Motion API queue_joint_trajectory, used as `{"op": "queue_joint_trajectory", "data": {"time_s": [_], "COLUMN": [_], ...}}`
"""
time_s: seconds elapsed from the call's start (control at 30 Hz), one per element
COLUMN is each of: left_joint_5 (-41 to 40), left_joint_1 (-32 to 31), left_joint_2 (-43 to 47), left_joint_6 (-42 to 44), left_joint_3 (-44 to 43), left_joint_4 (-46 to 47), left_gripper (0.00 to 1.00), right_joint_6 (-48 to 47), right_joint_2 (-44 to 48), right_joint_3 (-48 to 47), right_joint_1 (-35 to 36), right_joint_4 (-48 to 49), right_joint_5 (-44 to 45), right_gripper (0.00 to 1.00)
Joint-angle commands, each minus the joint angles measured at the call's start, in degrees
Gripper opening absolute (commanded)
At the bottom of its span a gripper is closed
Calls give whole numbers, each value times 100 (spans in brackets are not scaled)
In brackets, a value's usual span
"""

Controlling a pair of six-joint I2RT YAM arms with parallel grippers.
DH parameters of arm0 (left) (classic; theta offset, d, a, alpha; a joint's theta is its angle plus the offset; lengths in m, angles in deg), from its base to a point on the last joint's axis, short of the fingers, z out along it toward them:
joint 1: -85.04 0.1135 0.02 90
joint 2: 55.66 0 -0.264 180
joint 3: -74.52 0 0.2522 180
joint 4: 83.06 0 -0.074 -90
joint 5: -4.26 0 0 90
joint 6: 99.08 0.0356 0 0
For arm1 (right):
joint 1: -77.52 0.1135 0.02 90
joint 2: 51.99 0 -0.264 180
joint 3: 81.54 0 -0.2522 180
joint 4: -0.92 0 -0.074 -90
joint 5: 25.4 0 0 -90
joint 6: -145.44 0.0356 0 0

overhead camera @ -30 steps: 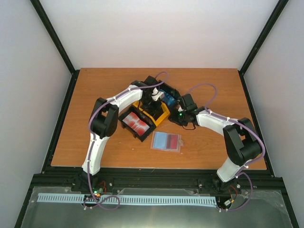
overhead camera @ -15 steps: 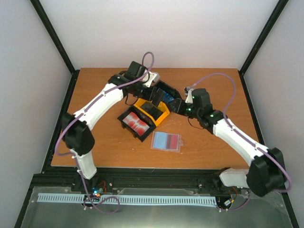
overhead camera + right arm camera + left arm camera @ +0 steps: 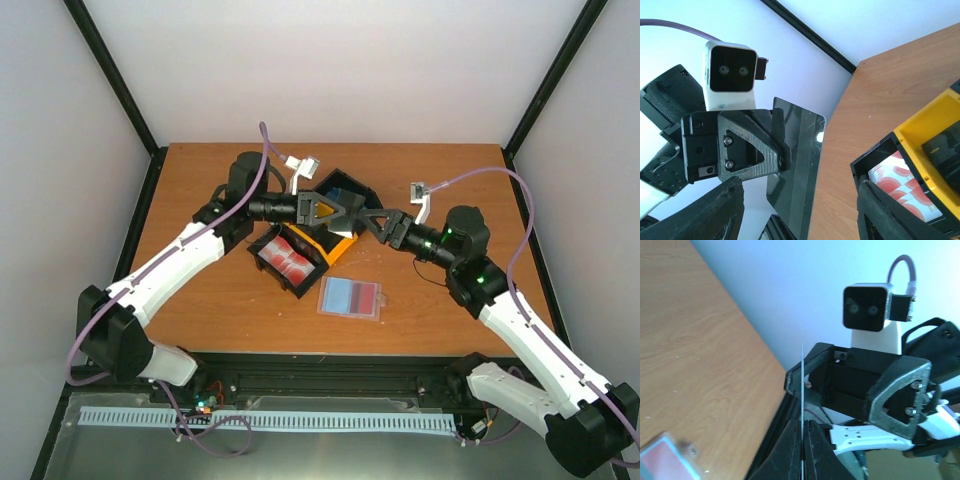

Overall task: Put the credit cards into the card holder
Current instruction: Pick up the credit card from the storage box.

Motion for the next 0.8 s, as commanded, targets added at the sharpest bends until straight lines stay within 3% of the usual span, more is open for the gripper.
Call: {"op": "queue_joint_trajectory", "data": {"time_s": [0.0, 0.2, 0.5, 0.63, 0.7, 0.77], "left_joint_5": [643, 751, 687, 644, 594, 404], "left_joint_1": [-31, -133, -337, -360, -361, -361], "left_joint_2": [200, 348, 284, 289, 307, 369], "left_joint_6": [-1054, -1692, -1799, -1718, -1633, -1464], "left_joint_3": [160, 491, 539, 539, 520, 523], "left_joint_4": [1207, 1932, 2019, 1924, 1782, 1446], "left_gripper": [0, 1, 1, 2, 12, 33], "right_joint_6": [431, 1070, 1644, 1750, 1737, 1678], "right_joint_2": [80, -59, 29, 65, 148, 249], "right_joint_3": [-128, -68, 151, 188, 231, 272], "right_joint_1": [-8, 20, 30, 39, 40, 37], "right_joint_4": [-20, 365, 1056, 1139, 1060, 879], "right_joint_5": [-332, -959, -1082, -972, -872, -774], "right_gripper": [60, 41, 21, 5, 3, 3]}}
